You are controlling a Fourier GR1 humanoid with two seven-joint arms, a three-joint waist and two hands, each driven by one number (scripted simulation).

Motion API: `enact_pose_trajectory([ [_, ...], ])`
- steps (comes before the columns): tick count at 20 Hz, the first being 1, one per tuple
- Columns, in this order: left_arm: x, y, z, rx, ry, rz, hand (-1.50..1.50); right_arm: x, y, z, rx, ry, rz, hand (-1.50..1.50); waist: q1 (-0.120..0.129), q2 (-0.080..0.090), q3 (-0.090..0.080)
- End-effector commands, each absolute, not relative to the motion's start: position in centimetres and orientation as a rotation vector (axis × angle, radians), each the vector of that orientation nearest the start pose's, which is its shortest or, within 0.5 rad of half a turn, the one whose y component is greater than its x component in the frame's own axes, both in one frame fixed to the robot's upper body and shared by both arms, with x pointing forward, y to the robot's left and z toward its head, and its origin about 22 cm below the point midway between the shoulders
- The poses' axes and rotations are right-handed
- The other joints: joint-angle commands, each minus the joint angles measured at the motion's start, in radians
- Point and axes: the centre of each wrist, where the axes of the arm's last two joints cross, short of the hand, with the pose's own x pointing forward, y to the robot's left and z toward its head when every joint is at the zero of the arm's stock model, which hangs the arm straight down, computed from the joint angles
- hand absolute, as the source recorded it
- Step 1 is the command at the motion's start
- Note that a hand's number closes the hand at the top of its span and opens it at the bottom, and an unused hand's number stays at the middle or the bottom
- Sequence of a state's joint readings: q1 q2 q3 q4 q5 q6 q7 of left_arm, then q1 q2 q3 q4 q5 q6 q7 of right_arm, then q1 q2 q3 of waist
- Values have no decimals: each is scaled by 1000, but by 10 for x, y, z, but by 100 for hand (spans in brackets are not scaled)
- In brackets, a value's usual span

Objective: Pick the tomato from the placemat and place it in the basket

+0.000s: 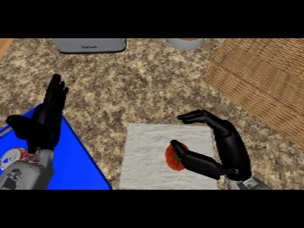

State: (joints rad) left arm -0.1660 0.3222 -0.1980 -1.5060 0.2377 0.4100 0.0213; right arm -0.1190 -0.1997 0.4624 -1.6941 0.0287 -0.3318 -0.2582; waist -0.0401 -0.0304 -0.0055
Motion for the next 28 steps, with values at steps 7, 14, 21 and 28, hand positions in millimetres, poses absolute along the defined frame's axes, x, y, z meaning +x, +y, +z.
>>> enact_pose_trajectory([
  [7, 255, 242, 28, 171, -1637, 87, 0, 176, -145, -10, -726, -1862, 113, -150, -42, 2, -9],
  [14, 243, 248, 26, 185, -1640, 98, 0, 116, -194, -32, -944, -1521, 348, -150, -45, 12, -16],
  [21, 242, 245, 32, 147, -1674, 72, 0, 86, -177, 15, -864, -1358, 537, -150, 9, 26, -11],
  [28, 247, 238, 37, 126, -1677, 59, 0, 72, -146, 92, -932, -1228, 564, -150, 24, 30, -4],
])
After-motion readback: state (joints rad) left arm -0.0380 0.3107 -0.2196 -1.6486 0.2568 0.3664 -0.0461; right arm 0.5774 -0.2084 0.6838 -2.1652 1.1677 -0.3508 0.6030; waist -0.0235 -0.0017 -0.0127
